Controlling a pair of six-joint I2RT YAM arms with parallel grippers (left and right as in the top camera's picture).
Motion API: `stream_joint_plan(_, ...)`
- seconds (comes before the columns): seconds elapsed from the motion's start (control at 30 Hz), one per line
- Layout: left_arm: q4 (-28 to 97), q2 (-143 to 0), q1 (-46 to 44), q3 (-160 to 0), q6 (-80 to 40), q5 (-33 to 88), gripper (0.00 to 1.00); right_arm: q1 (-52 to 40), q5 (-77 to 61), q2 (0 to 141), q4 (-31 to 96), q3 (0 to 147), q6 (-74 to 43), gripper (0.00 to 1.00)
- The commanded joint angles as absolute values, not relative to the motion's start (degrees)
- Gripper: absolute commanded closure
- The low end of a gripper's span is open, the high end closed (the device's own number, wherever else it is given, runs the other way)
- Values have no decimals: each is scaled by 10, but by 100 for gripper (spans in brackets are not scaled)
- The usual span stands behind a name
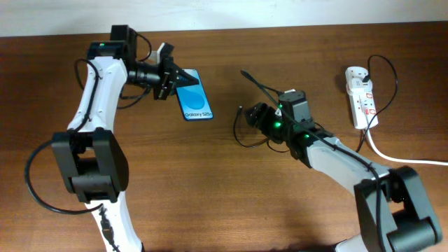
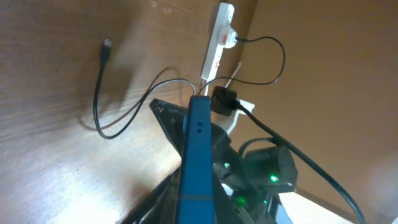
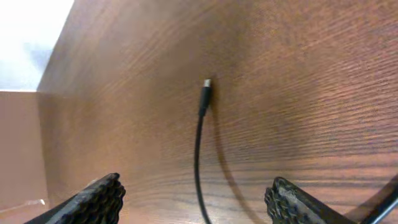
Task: Plug charger to phone and switch on socket
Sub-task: 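Lower the right gripper and grasp the black cable near its plug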
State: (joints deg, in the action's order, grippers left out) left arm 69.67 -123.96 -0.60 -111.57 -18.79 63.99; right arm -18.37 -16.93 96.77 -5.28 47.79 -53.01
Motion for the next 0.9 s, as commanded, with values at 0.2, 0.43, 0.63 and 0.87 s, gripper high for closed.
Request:
stream_joint_plan(0.2, 762, -1222, -11, -1115, -202, 663, 100, -189, -174, 989, -65, 480, -523, 23)
stream_joint_plan(0.43, 783, -1222, -9, -1115, -216, 673, 100, -204, -155, 989, -93, 480, -523, 28)
stream_joint_plan(0.63, 755, -1222, -6, -1115, -182, 705, 100, -225, -122, 990, -105, 480, -523, 37)
stream_joint_plan(0.87, 755, -1222, -3, -1115, -174, 612, 100, -224, -179, 1035, -155, 482, -523, 38)
